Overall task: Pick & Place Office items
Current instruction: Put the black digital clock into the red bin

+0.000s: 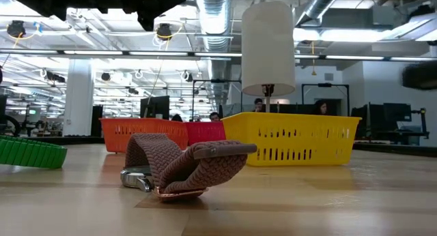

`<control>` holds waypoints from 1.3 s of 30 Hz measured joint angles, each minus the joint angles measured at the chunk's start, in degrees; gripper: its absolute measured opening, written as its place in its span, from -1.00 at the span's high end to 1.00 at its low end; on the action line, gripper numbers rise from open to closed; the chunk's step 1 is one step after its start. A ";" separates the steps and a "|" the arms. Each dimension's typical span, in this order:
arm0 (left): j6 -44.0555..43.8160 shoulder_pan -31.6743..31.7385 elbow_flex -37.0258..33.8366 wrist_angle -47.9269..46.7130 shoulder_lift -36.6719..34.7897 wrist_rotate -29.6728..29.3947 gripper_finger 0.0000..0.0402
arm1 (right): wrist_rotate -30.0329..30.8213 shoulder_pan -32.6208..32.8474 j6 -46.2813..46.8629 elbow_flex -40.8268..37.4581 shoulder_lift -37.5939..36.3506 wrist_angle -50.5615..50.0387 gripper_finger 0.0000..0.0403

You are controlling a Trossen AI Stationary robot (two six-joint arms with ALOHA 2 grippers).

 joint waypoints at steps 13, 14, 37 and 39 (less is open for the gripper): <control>0.00 0.00 0.00 -0.01 0.00 0.00 0.17 | 9.12 -10.79 -10.88 22.81 -0.60 -25.80 0.26; 0.00 -0.01 0.00 -0.01 0.00 0.00 0.17 | 11.85 -12.07 -13.00 24.77 -0.68 -26.51 0.24; 3.51 -8.08 0.00 -1.87 -5.11 0.02 0.17 | 4.47 -53.30 -38.18 20.99 -5.76 5.36 0.27; 5.05 -9.88 0.00 -3.76 -7.01 0.07 0.17 | 2.58 -54.46 -38.45 17.68 -5.73 12.21 0.27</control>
